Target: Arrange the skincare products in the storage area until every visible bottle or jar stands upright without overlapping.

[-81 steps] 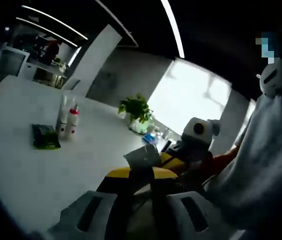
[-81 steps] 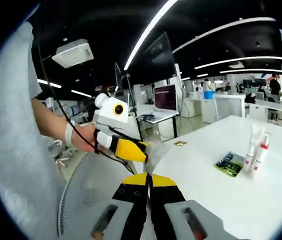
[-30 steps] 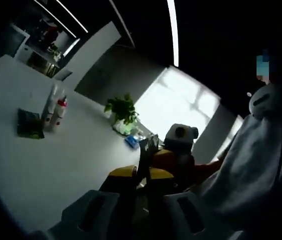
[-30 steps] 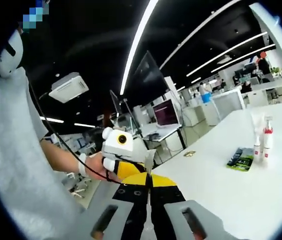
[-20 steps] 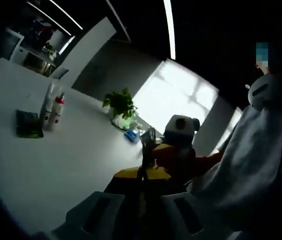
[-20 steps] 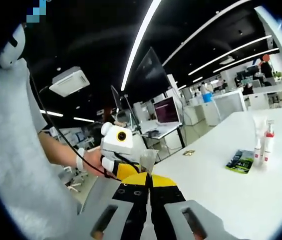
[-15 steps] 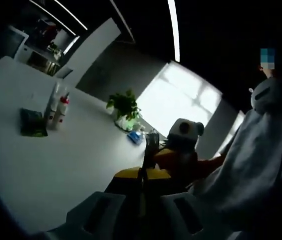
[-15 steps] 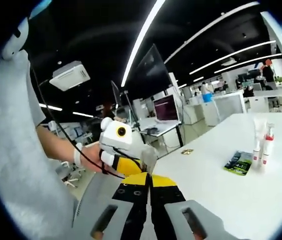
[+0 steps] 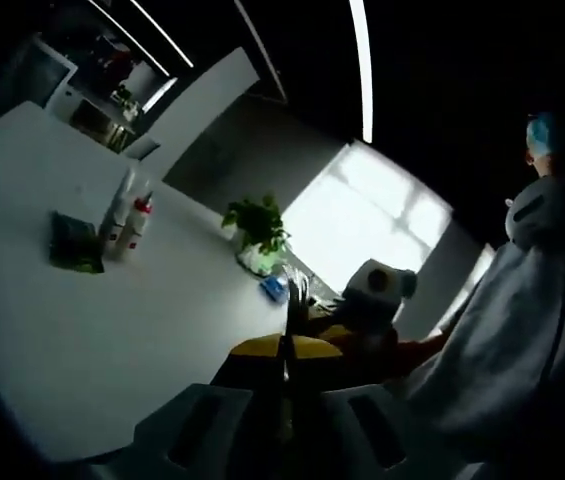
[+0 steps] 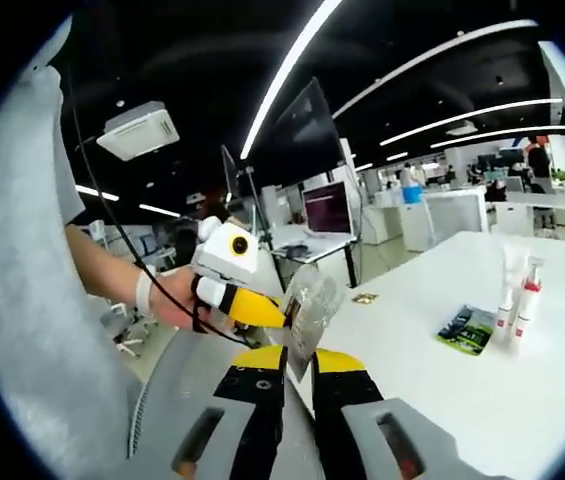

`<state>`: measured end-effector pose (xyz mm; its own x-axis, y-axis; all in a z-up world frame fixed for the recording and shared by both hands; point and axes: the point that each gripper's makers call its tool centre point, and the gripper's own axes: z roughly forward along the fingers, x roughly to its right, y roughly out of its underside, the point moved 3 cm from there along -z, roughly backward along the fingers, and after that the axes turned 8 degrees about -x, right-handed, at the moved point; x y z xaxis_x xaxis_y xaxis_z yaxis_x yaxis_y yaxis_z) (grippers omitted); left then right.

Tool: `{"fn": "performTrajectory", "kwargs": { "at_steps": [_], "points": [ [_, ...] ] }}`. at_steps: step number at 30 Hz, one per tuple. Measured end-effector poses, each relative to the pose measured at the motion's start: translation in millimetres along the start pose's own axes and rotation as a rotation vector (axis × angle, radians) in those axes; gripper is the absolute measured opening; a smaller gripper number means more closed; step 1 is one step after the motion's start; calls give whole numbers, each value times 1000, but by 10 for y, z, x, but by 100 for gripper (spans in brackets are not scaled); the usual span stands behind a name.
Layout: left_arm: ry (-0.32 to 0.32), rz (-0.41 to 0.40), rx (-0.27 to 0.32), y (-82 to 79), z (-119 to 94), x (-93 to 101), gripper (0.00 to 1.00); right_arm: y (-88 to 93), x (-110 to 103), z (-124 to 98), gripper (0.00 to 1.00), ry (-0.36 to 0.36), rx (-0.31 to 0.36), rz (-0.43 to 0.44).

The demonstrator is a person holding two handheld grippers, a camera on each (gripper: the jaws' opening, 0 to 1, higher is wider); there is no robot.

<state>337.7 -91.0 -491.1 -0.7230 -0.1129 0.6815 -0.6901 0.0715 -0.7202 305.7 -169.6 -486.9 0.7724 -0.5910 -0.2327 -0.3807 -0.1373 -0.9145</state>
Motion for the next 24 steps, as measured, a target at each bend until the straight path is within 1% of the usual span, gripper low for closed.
{"fn": "performTrajectory", "kwargs": {
  "at_steps": [2,3,6,8,10,12,15,17,18,20,22,24],
  "points": [
    [-1,-12,-2,0,1,-15,0,7,12,-3,5,14,-5,-16],
    [-2,-24,0,-8,-1,-28,0,8,29,-5,6,34,-7,-38],
    [-9,-48,14,-34,-14,-60,0,-3,66,-9,13,83,-4,-94],
    [-15,-71,30,-56,-24,-82,0,10,60,-2,13,85,-11,-99],
    [-21,-96,46,-86,-25,-95,0,25,96,12,14,107,-28,-118],
    [-21,-111,60,-125,-24,-103,0,32,152,13,15,141,-40,-140],
    [-18,-146,77,-179,-24,-142,0,2,228,-20,15,206,-28,-171],
    [-29,-177,75,-190,-21,-186,0,42,260,-29,15,252,-62,-230],
    [-34,-183,69,-187,-19,-198,0,64,261,-24,14,279,-84,-282],
    [-44,-193,53,-186,-14,-226,0,98,197,19,12,268,-109,-346],
    [-47,-207,37,-200,-9,-256,0,130,159,63,12,255,-129,-370],
    [-54,-227,21,-231,-1,-294,0,175,148,100,11,236,-160,-365]
  ]
}}
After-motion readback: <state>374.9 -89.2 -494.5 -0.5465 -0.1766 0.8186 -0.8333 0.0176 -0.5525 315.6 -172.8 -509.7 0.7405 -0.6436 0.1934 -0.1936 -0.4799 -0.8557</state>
